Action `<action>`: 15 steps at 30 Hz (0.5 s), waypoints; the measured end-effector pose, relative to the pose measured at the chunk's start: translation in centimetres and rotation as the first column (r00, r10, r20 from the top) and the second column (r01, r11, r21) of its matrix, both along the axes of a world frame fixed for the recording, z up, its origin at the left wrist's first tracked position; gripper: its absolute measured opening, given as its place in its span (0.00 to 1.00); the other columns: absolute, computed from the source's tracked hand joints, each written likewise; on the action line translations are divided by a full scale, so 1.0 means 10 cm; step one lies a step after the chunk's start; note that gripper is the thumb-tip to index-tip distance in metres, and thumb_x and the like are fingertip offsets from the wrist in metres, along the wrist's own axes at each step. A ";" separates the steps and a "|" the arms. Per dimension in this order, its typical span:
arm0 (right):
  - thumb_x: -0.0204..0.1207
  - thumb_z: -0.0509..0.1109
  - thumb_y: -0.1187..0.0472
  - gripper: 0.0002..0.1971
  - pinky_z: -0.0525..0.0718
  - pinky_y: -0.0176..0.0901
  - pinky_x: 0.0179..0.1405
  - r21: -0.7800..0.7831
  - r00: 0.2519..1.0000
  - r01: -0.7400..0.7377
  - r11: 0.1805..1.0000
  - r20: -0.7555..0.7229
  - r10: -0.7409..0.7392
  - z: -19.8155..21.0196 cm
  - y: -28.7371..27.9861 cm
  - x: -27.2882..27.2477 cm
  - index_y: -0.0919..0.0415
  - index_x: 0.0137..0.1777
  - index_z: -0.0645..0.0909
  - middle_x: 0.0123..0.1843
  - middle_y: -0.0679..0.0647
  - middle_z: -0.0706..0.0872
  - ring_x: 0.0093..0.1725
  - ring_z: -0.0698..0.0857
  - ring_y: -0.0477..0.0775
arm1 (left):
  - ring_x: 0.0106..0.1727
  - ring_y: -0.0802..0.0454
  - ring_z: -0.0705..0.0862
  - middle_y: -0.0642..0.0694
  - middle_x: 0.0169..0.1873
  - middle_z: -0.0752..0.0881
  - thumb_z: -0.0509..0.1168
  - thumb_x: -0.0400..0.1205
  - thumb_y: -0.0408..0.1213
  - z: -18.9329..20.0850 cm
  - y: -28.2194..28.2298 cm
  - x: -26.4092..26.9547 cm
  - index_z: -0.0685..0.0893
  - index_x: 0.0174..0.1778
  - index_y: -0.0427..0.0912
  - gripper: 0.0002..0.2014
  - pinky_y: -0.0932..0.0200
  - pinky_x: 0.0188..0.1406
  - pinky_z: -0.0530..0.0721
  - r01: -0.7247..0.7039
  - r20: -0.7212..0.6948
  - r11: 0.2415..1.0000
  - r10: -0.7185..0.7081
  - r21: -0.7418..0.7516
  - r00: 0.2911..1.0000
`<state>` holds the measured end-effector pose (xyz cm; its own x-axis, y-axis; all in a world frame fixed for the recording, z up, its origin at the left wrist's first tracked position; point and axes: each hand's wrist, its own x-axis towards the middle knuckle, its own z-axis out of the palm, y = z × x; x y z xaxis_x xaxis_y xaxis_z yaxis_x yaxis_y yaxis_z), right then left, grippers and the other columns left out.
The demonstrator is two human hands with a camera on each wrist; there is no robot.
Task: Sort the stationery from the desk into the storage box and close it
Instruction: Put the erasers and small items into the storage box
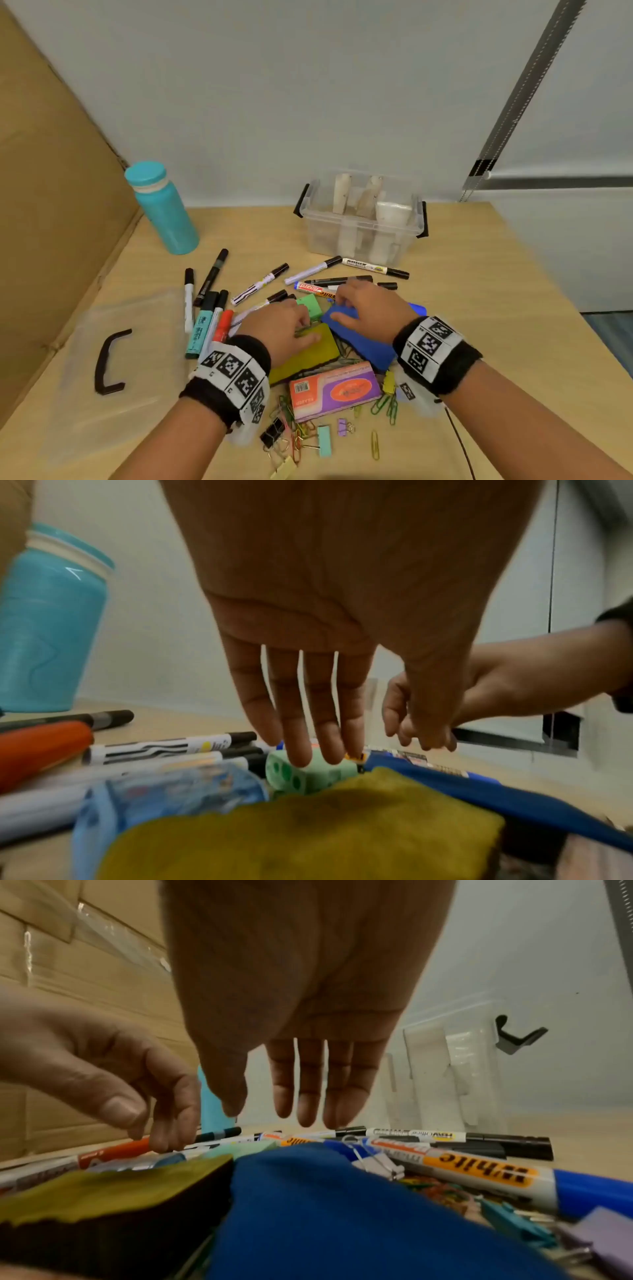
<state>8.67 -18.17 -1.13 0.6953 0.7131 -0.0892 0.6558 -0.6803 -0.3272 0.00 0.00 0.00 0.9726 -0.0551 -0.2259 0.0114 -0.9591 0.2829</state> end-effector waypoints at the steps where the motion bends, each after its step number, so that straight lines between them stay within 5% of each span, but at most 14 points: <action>1: 0.79 0.63 0.42 0.17 0.77 0.44 0.43 -0.073 1.000 -0.006 0.997 0.007 0.006 -0.03 0.01 0.00 0.52 0.59 0.76 0.55 0.49 0.78 0.51 0.77 0.51 | 0.55 0.54 0.80 0.54 0.56 0.80 0.61 0.78 0.61 -0.02 -0.01 0.00 0.78 0.59 0.53 0.20 0.55 0.51 0.80 0.018 -0.059 1.000 -0.017 0.019 0.998; 4: 0.75 0.65 0.39 0.25 0.79 0.48 0.51 -0.214 0.999 -0.025 0.977 0.015 0.028 -0.11 0.01 -0.02 0.51 0.67 0.72 0.63 0.51 0.74 0.60 0.76 0.54 | 0.61 0.52 0.79 0.54 0.61 0.76 0.65 0.74 0.63 -0.09 -0.02 -0.02 0.74 0.66 0.53 0.28 0.51 0.55 0.80 0.059 -0.132 0.997 -0.052 0.051 0.990; 9: 0.77 0.65 0.42 0.27 0.79 0.48 0.57 -0.207 0.999 -0.022 0.978 0.036 0.030 -0.22 -0.02 -0.03 0.51 0.72 0.67 0.68 0.53 0.68 0.63 0.72 0.56 | 0.62 0.49 0.78 0.52 0.63 0.75 0.70 0.71 0.61 -0.13 -0.06 -0.01 0.68 0.69 0.55 0.32 0.50 0.53 0.80 0.068 -0.171 0.992 -0.048 0.110 0.984; 15: 0.73 0.69 0.43 0.33 0.82 0.53 0.58 -0.167 1.000 -0.015 0.986 -0.009 0.014 -0.36 -0.09 -0.04 0.50 0.75 0.62 0.69 0.54 0.64 0.66 0.71 0.58 | 0.67 0.46 0.77 0.49 0.70 0.73 0.68 0.73 0.61 -0.14 -0.09 0.00 0.63 0.76 0.52 0.38 0.47 0.61 0.80 0.082 -0.213 0.980 -0.043 0.181 0.976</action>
<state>8.25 -19.09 -4.73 0.6839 0.6976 -0.2138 0.6637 -0.7165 -0.2149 -0.04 -0.86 -1.38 0.8992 -0.0516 -0.4344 -0.0110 -0.9954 0.0954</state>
